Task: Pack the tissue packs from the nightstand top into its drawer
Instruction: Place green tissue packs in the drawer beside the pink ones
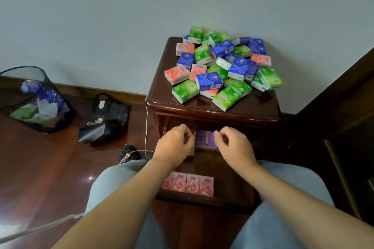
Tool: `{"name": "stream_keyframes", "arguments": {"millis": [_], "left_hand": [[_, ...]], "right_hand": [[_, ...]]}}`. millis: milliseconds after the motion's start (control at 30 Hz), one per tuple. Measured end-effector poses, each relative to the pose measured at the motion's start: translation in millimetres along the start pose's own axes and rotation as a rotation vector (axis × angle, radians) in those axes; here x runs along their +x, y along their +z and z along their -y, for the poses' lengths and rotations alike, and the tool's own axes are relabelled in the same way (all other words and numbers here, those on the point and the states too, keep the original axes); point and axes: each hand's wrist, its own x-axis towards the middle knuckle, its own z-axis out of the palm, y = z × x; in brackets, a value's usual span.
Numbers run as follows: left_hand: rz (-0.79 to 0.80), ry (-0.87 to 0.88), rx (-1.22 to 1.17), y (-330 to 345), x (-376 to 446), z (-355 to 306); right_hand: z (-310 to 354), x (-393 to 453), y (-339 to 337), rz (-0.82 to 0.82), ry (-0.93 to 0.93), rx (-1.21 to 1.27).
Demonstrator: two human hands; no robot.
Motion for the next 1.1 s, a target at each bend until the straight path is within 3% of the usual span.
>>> {"name": "stream_keyframes", "arguments": {"millis": [67,133,233,367,500,633,933,1100], "left_hand": [[-0.097,0.061,-0.014,-18,10,-18],[-0.182,0.123,-0.01,-32,19,-34],[-0.224,0.149,0.144,-44,29,-48],[-0.073,0.02,0.462,-53,37,-52],[-0.007,-0.048,0.521,-60,44,-48],[-0.036,-0.06,0.524,-63,53,-50],[-0.135,-0.041,0.503,-61,78,-54],[-0.269,-0.081,0.35,-52,66,-49]], "right_hand": [[21,25,-27,-0.143,-0.156,-0.013],[35,48,-46,-0.178,-0.161,-0.116],[42,65,-61,-0.022,-0.022,-0.368],[32,60,-64,0.122,0.021,-0.533],[25,54,-64,0.044,0.021,-0.426],[19,58,-68,0.079,-0.012,-0.249],[8,42,-71,0.095,0.057,-0.005],[-3,30,-75,0.144,0.151,0.133]]}}
